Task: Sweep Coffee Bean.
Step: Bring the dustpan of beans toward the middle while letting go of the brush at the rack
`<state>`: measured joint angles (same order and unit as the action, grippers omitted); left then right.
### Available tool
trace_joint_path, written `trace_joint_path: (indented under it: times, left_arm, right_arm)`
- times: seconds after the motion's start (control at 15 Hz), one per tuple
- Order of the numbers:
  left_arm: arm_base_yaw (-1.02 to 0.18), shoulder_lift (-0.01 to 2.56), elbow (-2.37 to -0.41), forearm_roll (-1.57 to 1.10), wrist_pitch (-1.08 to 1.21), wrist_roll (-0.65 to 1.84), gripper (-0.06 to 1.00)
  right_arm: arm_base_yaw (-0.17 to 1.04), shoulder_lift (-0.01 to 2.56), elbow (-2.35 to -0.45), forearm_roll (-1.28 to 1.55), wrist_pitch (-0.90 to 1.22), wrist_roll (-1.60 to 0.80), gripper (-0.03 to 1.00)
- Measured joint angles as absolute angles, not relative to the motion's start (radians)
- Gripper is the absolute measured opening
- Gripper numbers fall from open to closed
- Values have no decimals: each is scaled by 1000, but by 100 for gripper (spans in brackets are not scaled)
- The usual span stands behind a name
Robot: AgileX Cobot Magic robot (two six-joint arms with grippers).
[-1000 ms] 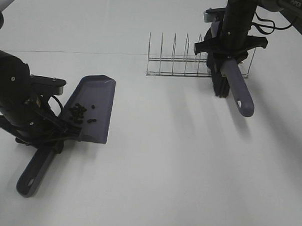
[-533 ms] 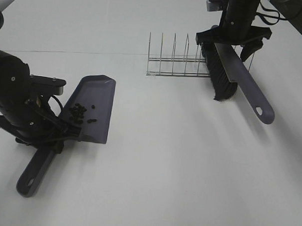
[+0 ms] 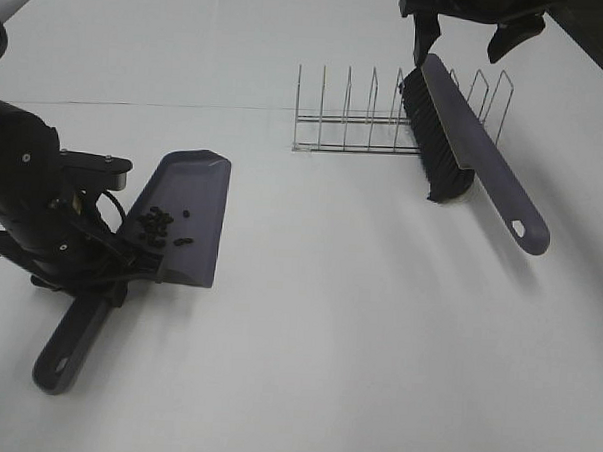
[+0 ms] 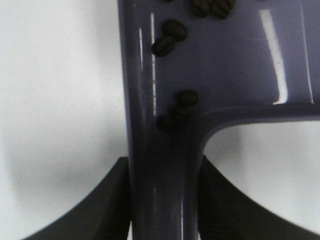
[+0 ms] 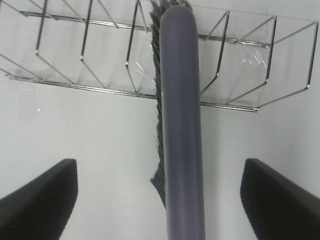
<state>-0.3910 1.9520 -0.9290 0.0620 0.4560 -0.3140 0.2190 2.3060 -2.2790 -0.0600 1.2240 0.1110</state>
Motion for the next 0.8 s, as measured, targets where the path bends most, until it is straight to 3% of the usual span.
trace_joint_path:
  times: [0.47, 0.6, 0.8]
  left_arm:
    - [-391, 1953, -929, 62, 456, -314, 35]
    - [-391, 1953, -929, 62, 456, -314, 35]
    - [-391, 1953, -929, 62, 457, -314, 35]
  right_arm:
    - [219, 1993, -1858, -60, 1219, 86, 78]
    - [219, 1815, -1591, -60, 1218, 65, 77]
    - [219, 1624, -1362, -57, 1218, 64, 77]
